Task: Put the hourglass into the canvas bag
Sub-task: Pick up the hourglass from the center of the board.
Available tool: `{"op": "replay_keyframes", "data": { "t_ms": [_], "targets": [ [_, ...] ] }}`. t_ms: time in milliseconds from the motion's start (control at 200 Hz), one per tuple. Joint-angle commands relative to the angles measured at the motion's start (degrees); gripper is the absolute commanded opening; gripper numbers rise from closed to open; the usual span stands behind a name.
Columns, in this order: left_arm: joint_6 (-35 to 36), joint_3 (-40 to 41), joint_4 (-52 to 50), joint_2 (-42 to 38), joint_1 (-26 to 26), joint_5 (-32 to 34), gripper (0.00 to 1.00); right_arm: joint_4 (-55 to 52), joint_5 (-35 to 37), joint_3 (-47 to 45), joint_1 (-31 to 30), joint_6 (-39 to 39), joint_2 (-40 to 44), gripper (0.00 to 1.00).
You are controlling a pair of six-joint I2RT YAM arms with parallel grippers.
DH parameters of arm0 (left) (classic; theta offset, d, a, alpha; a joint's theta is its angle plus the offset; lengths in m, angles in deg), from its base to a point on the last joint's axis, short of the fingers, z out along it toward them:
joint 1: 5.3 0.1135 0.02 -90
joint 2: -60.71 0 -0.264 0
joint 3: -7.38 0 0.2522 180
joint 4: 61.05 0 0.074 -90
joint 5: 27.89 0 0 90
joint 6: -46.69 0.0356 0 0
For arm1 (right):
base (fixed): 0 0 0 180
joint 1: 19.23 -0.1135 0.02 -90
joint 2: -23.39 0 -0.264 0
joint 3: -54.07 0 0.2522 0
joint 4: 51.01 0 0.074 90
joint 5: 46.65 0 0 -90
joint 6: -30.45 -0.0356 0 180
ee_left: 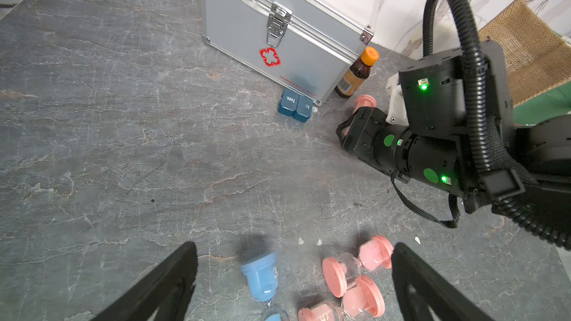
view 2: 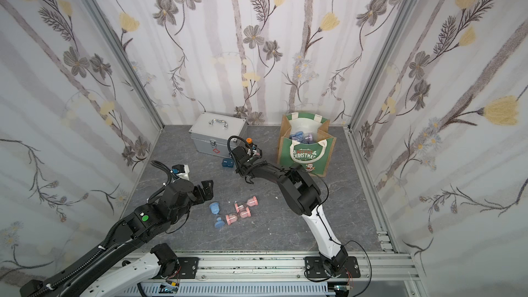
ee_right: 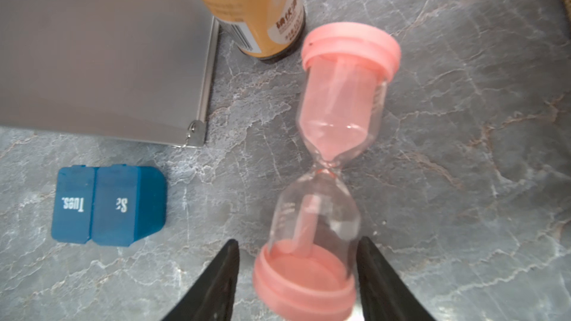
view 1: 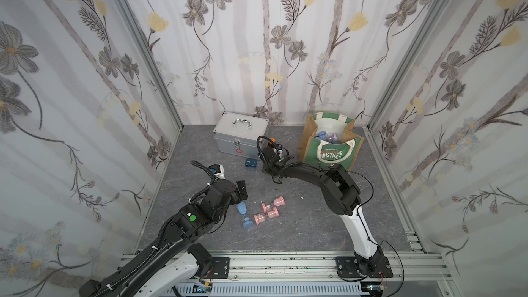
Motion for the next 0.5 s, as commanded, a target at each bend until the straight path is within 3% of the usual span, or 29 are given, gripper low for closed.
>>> {"op": "replay_keyframes", "data": {
  "t_ms": [0,495],
  "targets": [
    [-0.35,-0.46,1.7,0.22,0.07,0.18,1.0,0.52,-0.35,-0.19,0.22,-0.69,-0.16,0.55],
    [0.35,-1.13,1.96,1.02,0.16,-0.06,1.0,0.08,0.29,-1.38,0.82,1.56,2.11,0.37]
  ]
}}
